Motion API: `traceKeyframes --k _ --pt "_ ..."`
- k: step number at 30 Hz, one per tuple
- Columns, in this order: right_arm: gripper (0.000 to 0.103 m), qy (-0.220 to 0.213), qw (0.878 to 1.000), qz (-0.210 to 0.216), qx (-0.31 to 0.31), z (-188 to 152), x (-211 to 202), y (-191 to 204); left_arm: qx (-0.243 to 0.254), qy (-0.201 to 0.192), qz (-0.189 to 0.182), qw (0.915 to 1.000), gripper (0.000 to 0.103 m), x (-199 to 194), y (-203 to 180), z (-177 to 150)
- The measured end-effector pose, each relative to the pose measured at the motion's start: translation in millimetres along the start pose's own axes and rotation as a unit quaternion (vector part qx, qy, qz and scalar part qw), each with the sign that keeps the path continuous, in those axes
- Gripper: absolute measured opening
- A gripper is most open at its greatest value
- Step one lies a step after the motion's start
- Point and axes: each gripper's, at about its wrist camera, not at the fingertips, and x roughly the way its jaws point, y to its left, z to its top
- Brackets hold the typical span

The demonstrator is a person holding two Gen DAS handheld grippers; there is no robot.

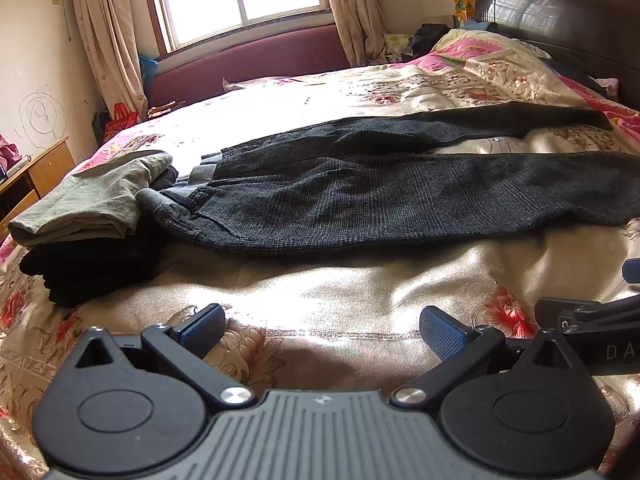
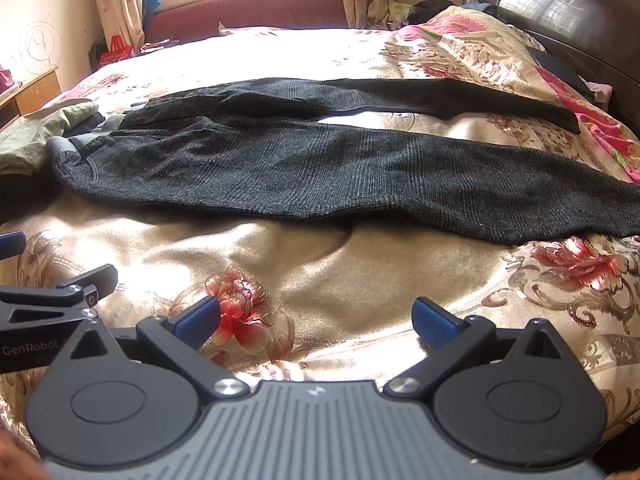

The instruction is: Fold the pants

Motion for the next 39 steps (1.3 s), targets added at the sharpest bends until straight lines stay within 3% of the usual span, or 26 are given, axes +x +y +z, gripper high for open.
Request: traceKeyframes --k 14,28,33,39 --pt "0.101 0.007 1.000 0.011 0.008 2.9 1.3 -1.9 0.000 -0.006 -0.003 1.0000 0.103 -0.9 1.8 0.1" --pt "0.101 -0.009 0.999 0.003 0.038 17.6 2.6 -30.8 0.050 -0.014 -0.029 0.9982 0.103 15.1 -30.0 18.8" --pt "0.100 -0.004 0.997 -0.003 0.080 30.2 4.1 -66.9 0.082 -0.022 -0.060 0.9946 0.103 24.1 -59.8 35.4" --pt "0.100 -0.027 0.986 -0.071 0.149 41.8 -11.4 -150.1 0.120 -0.032 -0.106 0.9865 0.103 35.2 -107.4 60.1"
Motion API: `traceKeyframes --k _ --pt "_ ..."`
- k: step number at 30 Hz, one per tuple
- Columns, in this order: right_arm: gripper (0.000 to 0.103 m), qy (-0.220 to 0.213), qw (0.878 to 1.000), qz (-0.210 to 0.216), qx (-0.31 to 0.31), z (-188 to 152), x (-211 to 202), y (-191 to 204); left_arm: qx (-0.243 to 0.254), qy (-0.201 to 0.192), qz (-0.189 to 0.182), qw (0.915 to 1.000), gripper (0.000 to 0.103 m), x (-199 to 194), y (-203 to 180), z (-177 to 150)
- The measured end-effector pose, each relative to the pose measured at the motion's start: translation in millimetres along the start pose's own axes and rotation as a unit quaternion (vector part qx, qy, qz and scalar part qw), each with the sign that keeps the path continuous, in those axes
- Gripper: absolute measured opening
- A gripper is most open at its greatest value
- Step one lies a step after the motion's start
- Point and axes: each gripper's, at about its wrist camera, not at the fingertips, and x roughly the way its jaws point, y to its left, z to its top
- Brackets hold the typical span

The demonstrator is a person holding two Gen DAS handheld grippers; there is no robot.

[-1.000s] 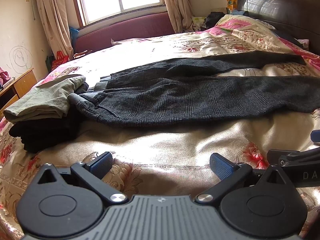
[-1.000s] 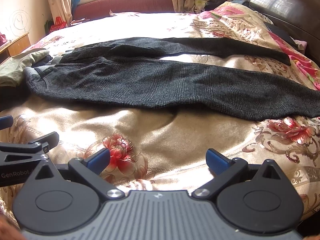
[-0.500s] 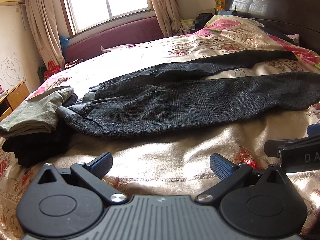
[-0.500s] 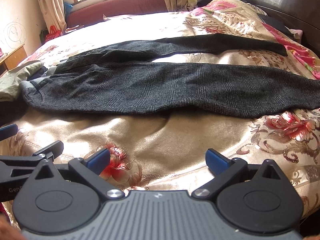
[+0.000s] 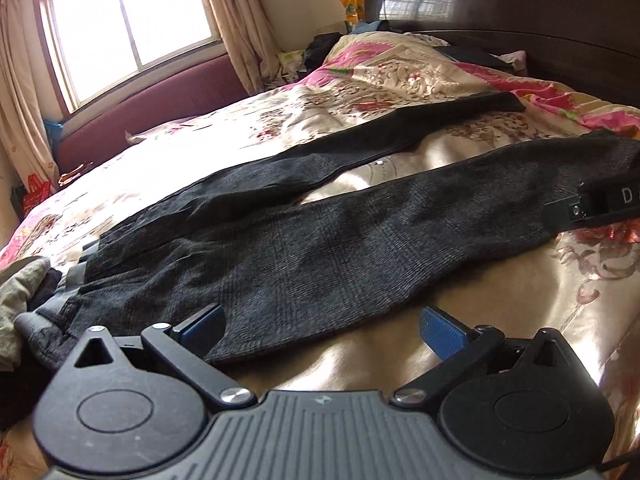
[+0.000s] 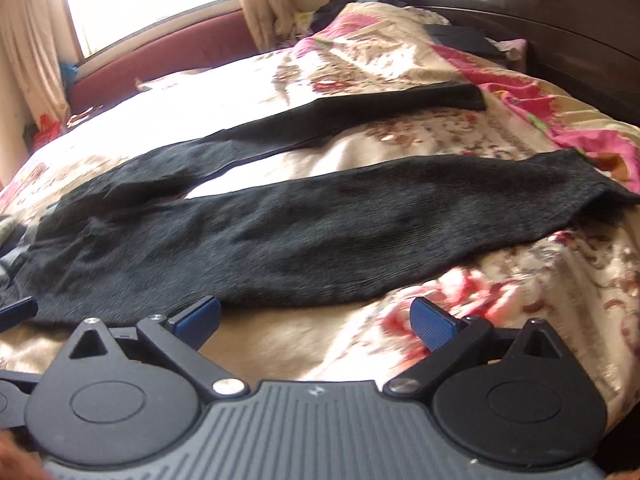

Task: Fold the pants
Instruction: 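Reach the right tool to the pant leg cuffs and grasp them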

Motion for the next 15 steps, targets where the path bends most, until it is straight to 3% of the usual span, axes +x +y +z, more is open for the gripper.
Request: traceKeyframes --k 4,9,15 --pt "0.100 -0.002 0.998 -0.058 0.040 14.2 6.7 -56.3 0.023 -0.007 -0.033 0.9992 0.103 13.2 -30.1 20.7" --pt "0.100 -0.012 0.988 -0.094 0.120 28.2 16.4 -120.9 0.057 -0.005 -0.074 0.9956 0.103 32.3 -69.3 38.1" --pt "0.100 -0.038 0.975 -0.069 0.208 50.0 28.4 -165.2 0.100 -0.012 -0.100 0.9899 0.103 45.9 -104.2 52.5"
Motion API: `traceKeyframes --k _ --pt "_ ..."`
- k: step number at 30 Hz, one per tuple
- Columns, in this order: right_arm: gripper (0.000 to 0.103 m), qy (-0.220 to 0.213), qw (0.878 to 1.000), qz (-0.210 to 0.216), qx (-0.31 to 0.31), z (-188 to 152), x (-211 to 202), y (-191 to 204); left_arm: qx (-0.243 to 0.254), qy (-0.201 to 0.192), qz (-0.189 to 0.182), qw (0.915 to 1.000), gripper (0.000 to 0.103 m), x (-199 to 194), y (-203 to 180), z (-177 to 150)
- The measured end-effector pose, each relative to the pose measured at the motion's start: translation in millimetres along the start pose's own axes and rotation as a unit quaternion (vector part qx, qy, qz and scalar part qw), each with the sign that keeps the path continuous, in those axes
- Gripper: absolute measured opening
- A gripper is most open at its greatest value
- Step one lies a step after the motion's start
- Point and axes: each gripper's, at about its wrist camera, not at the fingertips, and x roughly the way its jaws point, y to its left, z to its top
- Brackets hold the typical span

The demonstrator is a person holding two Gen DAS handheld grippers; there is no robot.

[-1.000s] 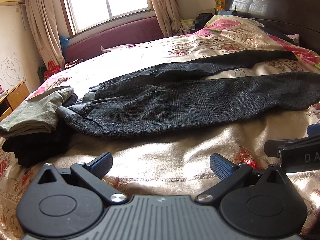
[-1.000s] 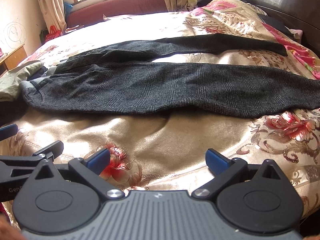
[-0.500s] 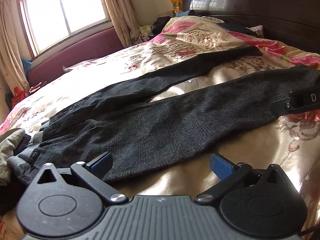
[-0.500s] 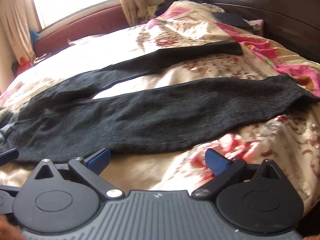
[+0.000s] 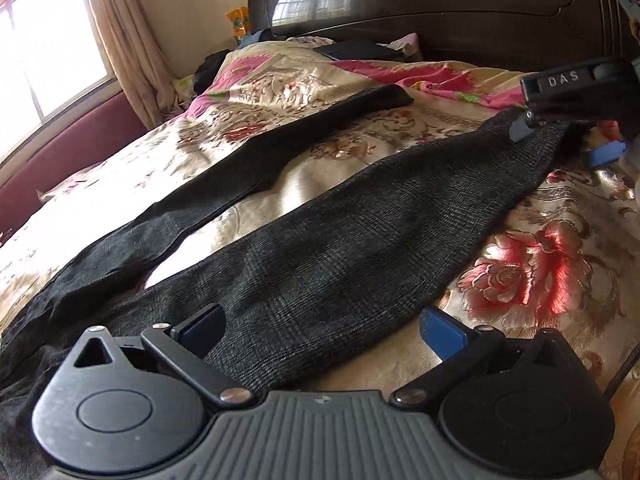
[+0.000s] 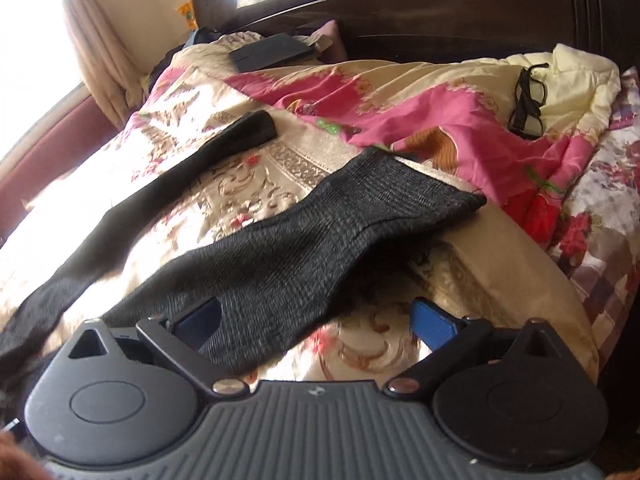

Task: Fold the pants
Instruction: 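Reach the right tool to the pant leg cuffs and grasp them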

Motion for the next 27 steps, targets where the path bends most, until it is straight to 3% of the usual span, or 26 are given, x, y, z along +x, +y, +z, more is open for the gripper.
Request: traceKeyframes --k 4,6,7,8,10,11,17,20,22,25,27 --pt "0.098 -0.013 0.998 0.020 0.066 16.1 11.6 -16.7 0.001 -0.004 -0.010 0.9999 0.103 8.9 -6.0 10.8" --pt "0.081 -0.017 0.996 0.011 0.081 23.0 19.8 -21.6 0.000 0.000 -0.014 0.9999 0.103 14.2 -8.5 14.3" --pt "0.062 -0.014 0.996 0.001 0.089 26.8 25.6 -24.7 0.001 0.000 -0.015 0.9999 0.103 16.0 -10.6 16.1" --pt "0.034 -0.006 0.995 -0.003 0.103 30.5 31.7 -28.9 0.004 0.000 -0.016 0.9999 0.103 17.6 -12.9 17.6" --pt "0.010 0.019 0.991 0.022 0.133 39.3 40.6 -37.8 0.015 0.000 -0.020 0.9997 0.103 20.8 -18.7 20.9" --pt "0.005 0.016 0.989 0.038 0.139 43.9 38.0 -39.2 0.021 -0.002 -0.022 0.9995 0.103 21.3 -21.5 22.3" --pt "0.004 -0.086 0.991 0.086 0.061 66.2 -10.2 -19.6 0.043 -0.023 -0.031 0.9983 0.103 21.6 -37.0 31.1" --pt "0.015 -0.039 0.999 0.015 0.022 57.0 8.6 -20.1 0.044 -0.007 -0.045 0.9980 0.103 24.7 -43.1 27.7" --pt "0.016 0.001 1.000 -0.024 0.015 44.6 24.1 -28.5 0.044 -0.003 -0.049 0.9978 0.103 21.7 -43.3 22.8" --pt "0.018 0.006 0.999 -0.002 0.047 37.4 22.1 -44.4 0.044 -0.004 -0.051 0.9977 0.103 12.8 -35.9 16.2" --pt "0.029 0.009 0.998 0.018 0.066 41.5 23.6 -49.1 0.038 0.000 -0.051 0.9980 0.103 11.4 -30.6 14.1"
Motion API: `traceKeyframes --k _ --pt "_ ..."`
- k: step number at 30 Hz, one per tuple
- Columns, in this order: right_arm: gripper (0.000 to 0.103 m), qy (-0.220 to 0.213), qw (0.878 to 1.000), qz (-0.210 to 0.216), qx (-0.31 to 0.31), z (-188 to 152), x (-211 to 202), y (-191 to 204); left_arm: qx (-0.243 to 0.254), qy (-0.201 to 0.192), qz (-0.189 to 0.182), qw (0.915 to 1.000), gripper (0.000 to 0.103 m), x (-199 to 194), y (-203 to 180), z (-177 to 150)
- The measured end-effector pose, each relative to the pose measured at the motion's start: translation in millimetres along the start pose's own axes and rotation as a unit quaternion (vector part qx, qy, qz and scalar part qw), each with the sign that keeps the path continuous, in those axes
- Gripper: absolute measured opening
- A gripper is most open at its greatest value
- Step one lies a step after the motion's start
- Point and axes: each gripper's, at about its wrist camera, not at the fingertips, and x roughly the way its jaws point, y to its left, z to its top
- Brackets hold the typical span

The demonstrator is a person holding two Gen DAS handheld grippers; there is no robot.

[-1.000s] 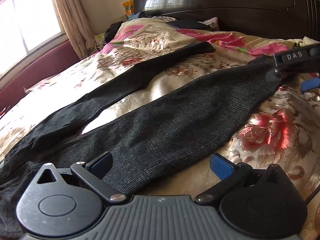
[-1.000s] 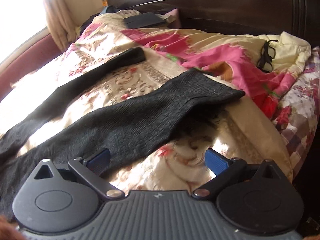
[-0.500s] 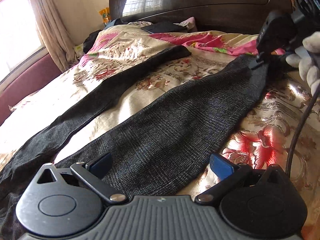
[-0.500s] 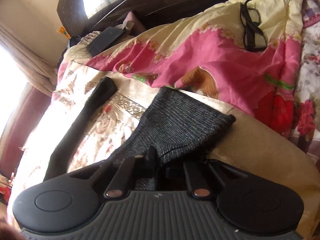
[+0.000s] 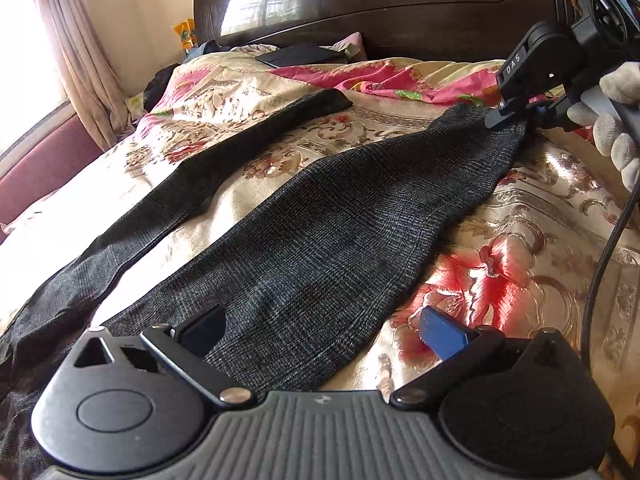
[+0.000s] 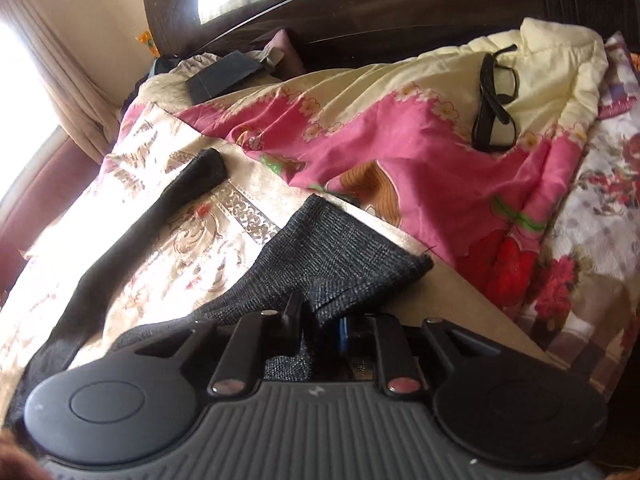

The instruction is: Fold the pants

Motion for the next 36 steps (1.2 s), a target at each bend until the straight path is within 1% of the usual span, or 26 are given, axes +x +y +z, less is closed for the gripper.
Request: traceKeyframes --k 1,2,3,4,5,6,7,8,11,12,14,15,16,17,19,20,22,23,24,26,27,28,29,31,34,36 --pt "0.039 -0.001 1.000 0.013 0.002 3.8 3.1 -0.1 -0.004 0.003 0.000 1.0000 0.103 0.4 2.0 -0.3" --pt "0.047 -0.005 1.000 0.019 0.000 6.2 6.2 0.8 -0.009 0.005 -0.001 1.0000 0.103 1.0 3.4 -0.2" --pt "0.047 -0.007 1.000 0.017 0.002 9.3 11.5 2.3 -0.013 0.008 0.000 0.9999 0.103 3.1 5.3 1.5" --pt "0.045 -0.006 1.000 0.013 0.010 11.3 16.0 2.6 -0.015 0.008 0.001 0.9998 0.103 3.9 6.1 1.7" --pt "0.026 -0.004 1.000 0.010 0.020 13.0 19.1 2.7 -0.015 0.008 0.001 0.9998 0.103 4.0 5.8 2.2" --pt "0.012 0.002 0.999 0.011 0.030 15.3 20.9 3.1 -0.013 0.008 0.001 0.9999 0.103 4.3 5.7 2.2" --pt "0.005 0.001 0.999 0.020 0.036 18.3 19.9 4.0 -0.009 0.007 0.001 0.9999 0.103 4.4 4.7 2.6" --pt "0.005 -0.011 0.999 0.030 0.032 21.2 15.1 6.8 -0.006 0.005 0.000 1.0000 0.103 4.4 3.7 3.2" --pt "0.005 -0.061 0.995 0.072 -0.018 25.9 -9.9 20.7 0.007 -0.003 0.002 1.0000 0.103 4.2 -0.2 4.4" --pt "0.005 -0.067 0.995 0.068 -0.032 24.7 -14.2 23.5 0.009 -0.004 0.001 1.0000 0.103 5.1 -2.3 4.8" --pt "0.006 -0.047 0.997 0.031 -0.050 19.1 -7.2 21.1 0.005 -0.001 -0.003 1.0000 0.103 6.7 -3.9 4.5" --pt "0.006 -0.024 0.998 0.005 -0.051 14.7 2.0 15.6 0.002 0.000 -0.004 1.0000 0.103 6.7 -4.1 4.0" --pt "0.011 0.006 0.998 -0.021 -0.051 11.0 12.3 10.2 0.000 0.001 -0.005 1.0000 0.103 6.3 -3.2 3.4" --pt "0.008 0.025 0.998 -0.038 -0.050 7.1 18.9 5.8 -0.001 0.000 -0.007 1.0000 0.103 5.0 -2.1 2.9" --pt "0.008 0.012 0.998 -0.032 -0.050 2.6 11.5 3.1 -0.001 0.001 -0.010 1.0000 0.103 1.4 1.5 1.2" --pt "0.011 0.007 0.998 -0.035 -0.055 2.1 4.8 4.3 0.000 0.001 -0.009 1.0000 0.103 -0.5 3.4 -0.1" --pt "0.014 -0.004 0.996 -0.052 -0.071 2.1 -9.3 9.0 0.003 0.001 -0.009 1.0000 0.103 -4.7 8.8 -3.0" --pt "0.017 -0.019 0.994 -0.067 -0.089 1.4 -19.0 13.1 0.003 0.000 -0.009 1.0000 0.103 -6.9 11.8 -4.5" --pt "0.019 -0.041 0.989 -0.087 -0.110 0.0 -28.5 18.4 0.004 -0.001 -0.009 1.0000 0.103 -9.6 15.4 -6.4" --pt "0.027 -0.086 0.975 -0.122 -0.163 -4.0 -42.8 32.9 0.005 -0.002 -0.005 1.0000 0.103 -13.1 22.1 -8.8" --pt "0.028 -0.107 0.967 -0.132 -0.191 -5.6 -47.2 41.9 0.003 -0.002 -0.003 1.0000 0.103 -14.2 26.0 -9.9" --pt "0.030 -0.117 0.962 -0.126 -0.212 -6.0 -48.5 50.7 0.000 -0.002 0.000 1.0000 0.103 -14.6 29.3 -10.4" --pt "0.033 -0.115 0.961 -0.111 -0.224 -4.6 -46.3 58.5 -0.005 -0.001 0.001 1.0000 0.103 -14.1 32.7 -10.3" --pt "0.034 -0.094 0.965 -0.085 -0.228 1.7 -32.4 71.4 -0.016 -0.001 0.005 0.9999 0.103 -11.1 38.6 -8.7" --pt "0.034 -0.060 0.970 -0.069 -0.227 10.8 5.3 81.6 -0.027 -0.002 0.009 0.9996 0.103 -8.1 43.0 -8.4" --pt "0.031 -0.010 0.974 -0.069 -0.213 17.2 44.4 78.0 -0.029 0.001 0.011 0.9995 0.103 -5.7 44.7 -8.2"
